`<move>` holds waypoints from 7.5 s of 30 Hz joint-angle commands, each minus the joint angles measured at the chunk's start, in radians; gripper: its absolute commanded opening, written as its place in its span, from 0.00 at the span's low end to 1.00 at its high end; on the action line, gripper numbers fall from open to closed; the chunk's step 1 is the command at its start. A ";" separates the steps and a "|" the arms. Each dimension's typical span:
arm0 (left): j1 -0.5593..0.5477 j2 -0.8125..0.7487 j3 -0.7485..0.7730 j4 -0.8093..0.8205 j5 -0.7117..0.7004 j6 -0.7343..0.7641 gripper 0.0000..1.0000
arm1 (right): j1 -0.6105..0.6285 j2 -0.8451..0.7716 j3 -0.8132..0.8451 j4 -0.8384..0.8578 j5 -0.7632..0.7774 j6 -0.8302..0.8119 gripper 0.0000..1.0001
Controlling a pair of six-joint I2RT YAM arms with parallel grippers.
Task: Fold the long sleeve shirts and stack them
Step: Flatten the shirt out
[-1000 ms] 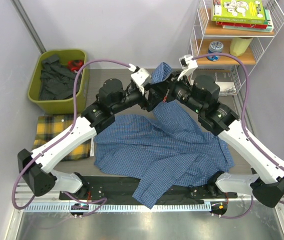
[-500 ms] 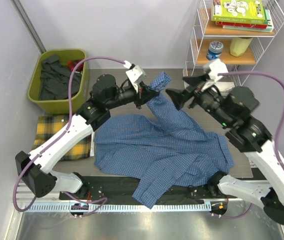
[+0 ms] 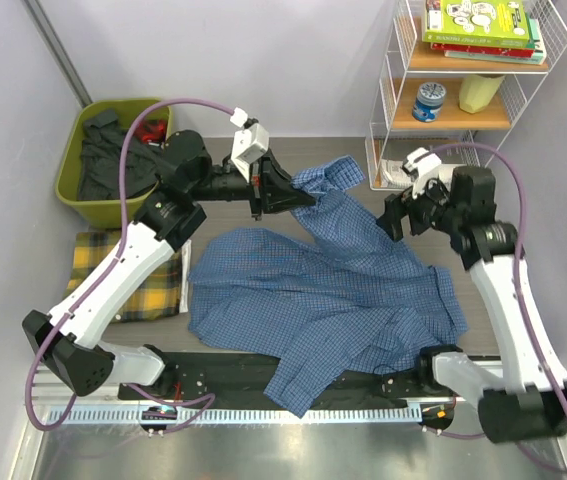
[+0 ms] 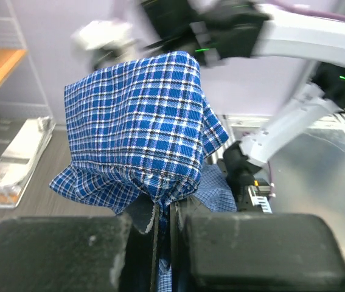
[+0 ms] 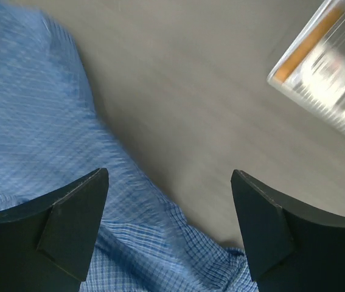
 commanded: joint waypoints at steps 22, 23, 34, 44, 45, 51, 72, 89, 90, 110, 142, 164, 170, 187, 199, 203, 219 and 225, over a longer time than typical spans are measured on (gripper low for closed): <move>0.069 0.061 0.078 0.099 0.181 0.041 0.00 | -0.145 0.332 0.082 -0.120 -0.436 -0.271 0.68; 0.072 0.061 0.079 0.103 0.184 0.041 0.00 | -0.143 0.348 0.085 -0.119 -0.436 -0.271 0.68; 0.086 0.069 0.101 0.044 0.180 0.116 0.04 | -0.148 0.336 0.128 -0.116 -0.410 -0.246 0.01; -0.237 0.017 -0.099 -0.341 0.181 0.370 0.32 | -0.252 0.406 0.209 0.096 -0.280 -0.056 0.01; -0.243 0.011 -0.088 -0.513 0.147 0.436 0.39 | -0.266 0.408 0.217 0.094 -0.290 -0.054 0.01; 0.133 0.007 -0.132 -0.731 -0.126 0.714 0.55 | -0.278 0.322 0.173 0.050 -0.343 -0.120 0.01; 0.421 0.876 0.427 -1.089 -0.496 1.127 0.50 | -0.277 0.297 0.047 -0.010 -0.320 -0.258 0.01; 0.344 0.555 0.137 -0.735 -0.718 0.791 0.00 | -0.277 0.326 0.045 -0.005 -0.283 -0.283 0.01; 0.335 0.519 0.102 -0.702 -0.835 0.728 0.00 | -0.277 0.322 0.044 -0.004 -0.280 -0.284 0.01; 0.494 0.612 0.247 -0.907 -0.452 0.950 1.00 | -0.277 0.369 0.028 -0.004 -0.258 -0.346 0.01; 0.338 0.744 0.339 -1.266 -0.425 1.525 0.29 | -0.315 0.116 -0.192 -0.358 -0.202 -0.792 0.01; 0.031 -0.044 -0.444 -1.022 -0.757 0.682 0.37 | -0.379 0.159 -0.085 -0.351 -0.171 -0.829 0.01; 0.121 -0.404 -0.493 -0.922 -0.715 0.775 0.78 | -0.386 0.104 -0.140 -0.358 -0.179 -0.869 0.01; 0.135 -0.221 -0.564 -0.875 -0.682 1.171 0.76 | -0.387 0.138 -0.125 -0.360 -0.212 -0.834 0.01; 0.135 -0.003 -0.622 -0.725 -0.761 1.317 0.56 | -0.386 0.179 -0.093 -0.354 -0.225 -0.806 0.01; 0.146 -0.008 -0.616 -0.728 -0.793 1.314 0.17 | -0.386 0.179 -0.088 -0.352 -0.215 -0.792 0.01; 0.303 0.040 0.254 -0.610 -0.985 0.613 0.00 | -0.387 0.386 0.708 0.004 -0.173 -0.047 0.01; 0.303 -0.162 0.322 -0.610 -0.926 0.611 0.00 | -0.387 0.239 0.835 0.021 -0.079 -0.016 0.01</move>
